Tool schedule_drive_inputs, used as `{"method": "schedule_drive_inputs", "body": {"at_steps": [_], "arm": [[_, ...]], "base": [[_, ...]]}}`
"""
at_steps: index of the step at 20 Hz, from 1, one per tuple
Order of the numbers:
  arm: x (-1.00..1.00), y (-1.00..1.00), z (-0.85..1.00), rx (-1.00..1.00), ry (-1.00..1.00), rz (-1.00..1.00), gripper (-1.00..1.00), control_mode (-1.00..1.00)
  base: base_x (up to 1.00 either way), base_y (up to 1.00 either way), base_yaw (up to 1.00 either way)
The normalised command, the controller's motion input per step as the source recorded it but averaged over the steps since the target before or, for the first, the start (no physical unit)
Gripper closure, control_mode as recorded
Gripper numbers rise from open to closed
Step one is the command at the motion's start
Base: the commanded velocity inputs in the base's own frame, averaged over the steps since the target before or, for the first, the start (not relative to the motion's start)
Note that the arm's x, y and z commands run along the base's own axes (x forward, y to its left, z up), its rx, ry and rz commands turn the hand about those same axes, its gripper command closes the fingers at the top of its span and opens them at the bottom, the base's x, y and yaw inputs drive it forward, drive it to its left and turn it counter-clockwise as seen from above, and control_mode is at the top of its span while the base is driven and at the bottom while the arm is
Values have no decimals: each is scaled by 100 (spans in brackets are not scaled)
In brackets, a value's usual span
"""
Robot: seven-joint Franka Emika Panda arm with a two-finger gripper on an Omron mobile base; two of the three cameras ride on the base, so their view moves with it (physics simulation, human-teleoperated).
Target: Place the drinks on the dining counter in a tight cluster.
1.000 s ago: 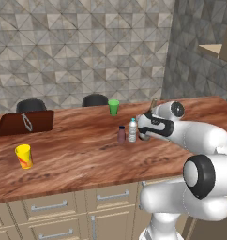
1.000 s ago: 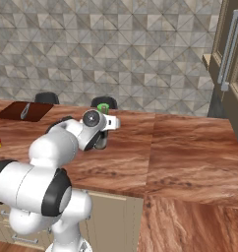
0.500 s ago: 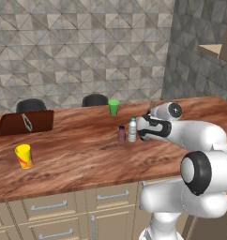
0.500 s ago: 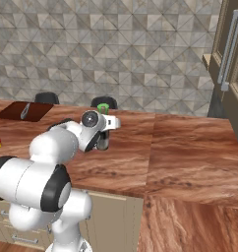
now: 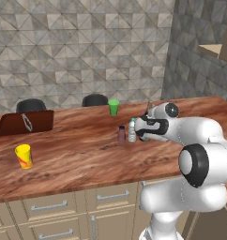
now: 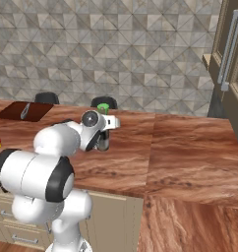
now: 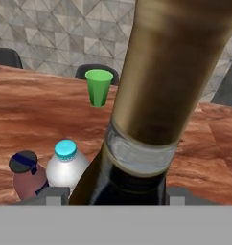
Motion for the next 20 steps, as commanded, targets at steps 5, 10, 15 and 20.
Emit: {"method": "schedule_drive_inputs", "body": {"at_steps": [5, 10, 15, 20], "arm": [[3, -1, -19, 0, 0, 6, 100, -100], [6, -4, -17, 0, 0, 6, 100, -100], [8, -7, -9, 0, 0, 5, 100, -100], [9, -2, -1, -2, -2, 5, 100, -100]], "base": [[0, 0, 0], [0, 0, 0], [0, 0, 0], [0, 0, 0]]}}
